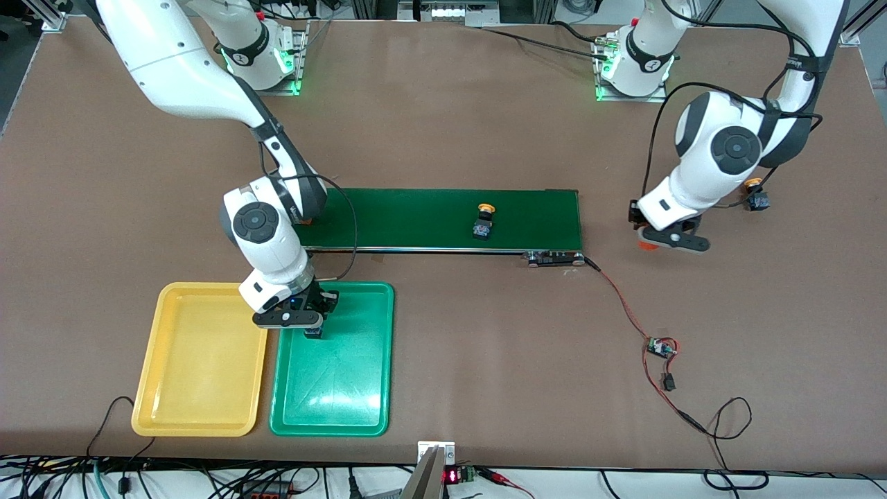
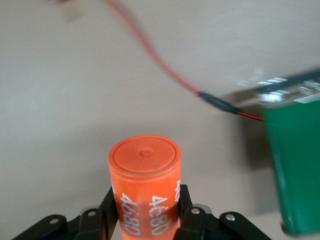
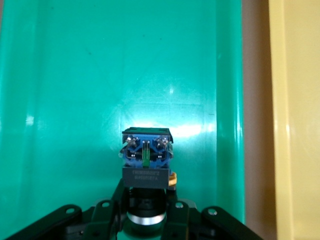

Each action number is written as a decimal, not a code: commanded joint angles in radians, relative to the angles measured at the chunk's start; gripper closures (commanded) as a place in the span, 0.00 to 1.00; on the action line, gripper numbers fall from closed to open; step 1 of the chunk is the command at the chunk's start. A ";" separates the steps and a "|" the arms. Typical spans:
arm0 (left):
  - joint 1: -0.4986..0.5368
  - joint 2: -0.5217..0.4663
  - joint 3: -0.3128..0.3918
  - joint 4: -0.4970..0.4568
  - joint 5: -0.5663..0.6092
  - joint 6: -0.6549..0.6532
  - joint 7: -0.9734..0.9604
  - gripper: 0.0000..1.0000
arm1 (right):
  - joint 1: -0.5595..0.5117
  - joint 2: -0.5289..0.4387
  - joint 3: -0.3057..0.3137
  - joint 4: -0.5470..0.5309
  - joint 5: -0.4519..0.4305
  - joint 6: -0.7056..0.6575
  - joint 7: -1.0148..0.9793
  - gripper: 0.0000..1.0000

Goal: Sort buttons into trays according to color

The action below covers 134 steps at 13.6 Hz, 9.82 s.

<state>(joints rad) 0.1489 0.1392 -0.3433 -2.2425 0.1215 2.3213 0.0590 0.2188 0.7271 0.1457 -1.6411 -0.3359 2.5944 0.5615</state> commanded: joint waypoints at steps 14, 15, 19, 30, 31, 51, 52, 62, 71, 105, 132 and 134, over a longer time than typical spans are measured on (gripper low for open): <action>-0.207 0.220 -0.229 0.205 0.283 -0.063 0.491 0.99 | 0.037 0.012 -0.020 0.029 -0.002 0.036 0.015 0.15; -0.212 0.230 -0.229 0.205 0.311 -0.063 0.524 0.99 | 0.039 -0.003 -0.020 0.021 0.000 0.027 0.040 0.15; -0.213 0.256 -0.229 0.205 0.316 -0.063 0.544 0.92 | 0.059 -0.058 0.000 0.018 0.002 -0.108 0.057 0.15; -0.102 0.143 -0.207 0.207 0.258 -0.060 0.561 0.00 | 0.054 -0.233 0.127 0.017 0.241 -0.500 0.172 0.14; -0.059 0.143 -0.192 0.207 0.259 -0.057 0.561 0.00 | 0.053 -0.239 0.141 0.014 0.270 -0.510 0.194 0.14; 0.304 0.092 0.050 0.018 -0.028 -0.123 0.337 0.00 | 0.099 -0.146 0.282 -0.039 0.265 -0.370 0.337 0.00; 0.311 0.091 0.052 -0.008 -0.034 -0.120 0.332 0.00 | 0.099 -0.140 0.284 -0.039 0.264 -0.366 0.343 0.00; 0.391 0.057 0.055 -0.221 -0.040 -0.011 0.332 0.00 | 0.091 -0.101 0.279 -0.060 0.250 -0.335 0.353 0.14; 0.406 0.057 0.056 -0.362 -0.042 0.190 0.326 0.06 | 0.056 -0.095 0.259 -0.056 0.232 -0.344 0.331 0.72; -0.272 0.261 -0.051 0.241 -0.149 -0.114 -0.292 1.00 | -0.366 0.080 -0.026 0.141 -0.061 -0.030 -0.456 0.51; 0.656 0.210 -0.040 0.055 0.151 -0.234 0.028 0.00 | -0.372 -0.762 0.029 -0.080 0.268 -1.010 -0.522 0.00; 0.713 0.246 -0.040 0.052 0.199 -0.168 0.050 0.00 | -0.377 -0.842 0.029 -0.193 0.305 -0.946 -0.520 0.00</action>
<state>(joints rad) 0.8093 0.3547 -0.3650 -2.1906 0.2777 2.1081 0.0800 -0.1420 -0.0179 0.1705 -1.6905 -0.0715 1.5773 0.0592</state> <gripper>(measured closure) 0.000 0.000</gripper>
